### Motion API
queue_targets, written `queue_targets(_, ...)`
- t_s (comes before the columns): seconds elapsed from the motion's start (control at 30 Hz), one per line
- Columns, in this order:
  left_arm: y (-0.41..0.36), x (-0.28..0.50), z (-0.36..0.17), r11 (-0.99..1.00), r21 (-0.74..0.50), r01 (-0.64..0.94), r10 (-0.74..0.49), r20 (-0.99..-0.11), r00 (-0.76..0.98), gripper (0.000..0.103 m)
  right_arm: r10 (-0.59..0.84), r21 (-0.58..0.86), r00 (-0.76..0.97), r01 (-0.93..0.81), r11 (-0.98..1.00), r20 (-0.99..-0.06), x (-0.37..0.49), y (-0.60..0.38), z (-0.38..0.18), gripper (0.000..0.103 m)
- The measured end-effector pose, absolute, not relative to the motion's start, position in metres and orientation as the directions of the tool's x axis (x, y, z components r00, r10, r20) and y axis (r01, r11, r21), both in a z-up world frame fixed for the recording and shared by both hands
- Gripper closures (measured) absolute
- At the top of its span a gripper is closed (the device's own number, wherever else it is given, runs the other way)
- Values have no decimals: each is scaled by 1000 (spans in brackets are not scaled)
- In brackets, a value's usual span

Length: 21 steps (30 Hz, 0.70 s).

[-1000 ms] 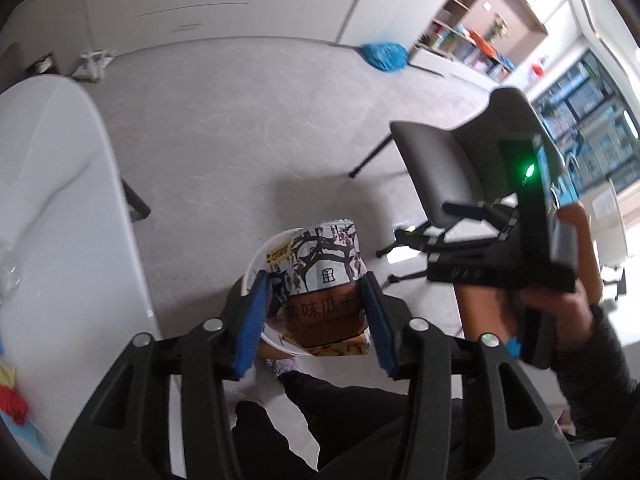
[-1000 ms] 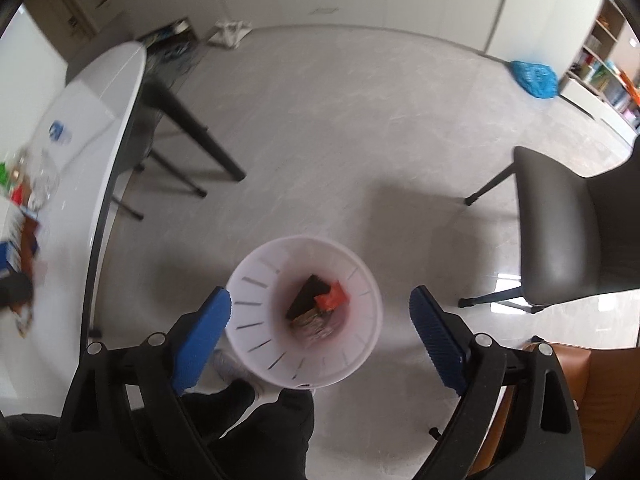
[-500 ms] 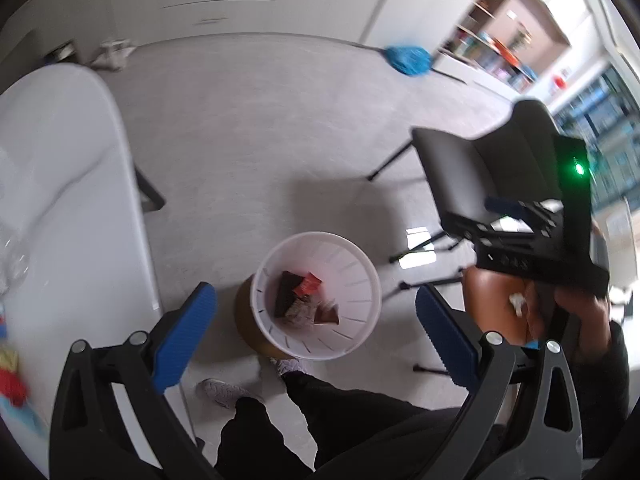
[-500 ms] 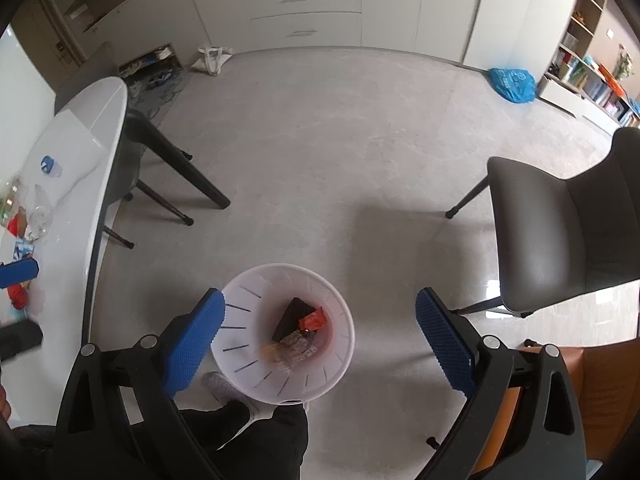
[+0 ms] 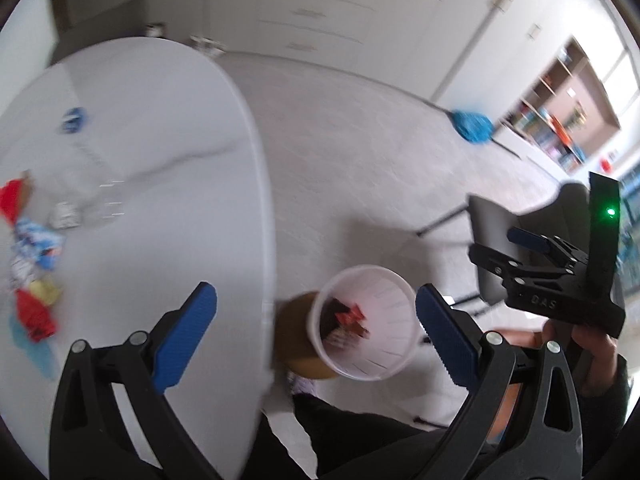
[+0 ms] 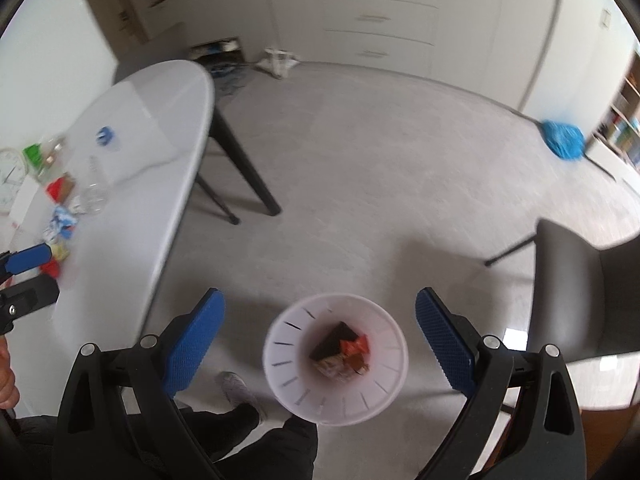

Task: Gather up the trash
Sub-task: 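Return to the table and grasp the red tissue with the left gripper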

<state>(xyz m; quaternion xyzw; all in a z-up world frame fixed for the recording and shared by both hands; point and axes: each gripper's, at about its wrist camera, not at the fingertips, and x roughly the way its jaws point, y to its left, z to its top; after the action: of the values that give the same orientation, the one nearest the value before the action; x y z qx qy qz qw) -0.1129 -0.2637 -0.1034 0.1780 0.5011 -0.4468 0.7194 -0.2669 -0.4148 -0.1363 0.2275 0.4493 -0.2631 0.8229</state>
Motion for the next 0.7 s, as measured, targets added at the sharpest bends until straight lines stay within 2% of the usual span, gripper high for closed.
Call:
queue_targets(0.3,-153,-46,-89,776,-64,627,-365,-856,365,8,-125,131,545,408,904,-829,-158,-346,-115,7)
queue_targets(0.57,-63,4,-104,899,-33,436,-259,-844,470,8,11,134,562,178,975,-827,-60,-270,-111,7)
queue_targets(0.7,-46,25,-125,916,-23,401,-227,-854,468,9,56,147,556,121,982,-829,-33,-249,-112,7)
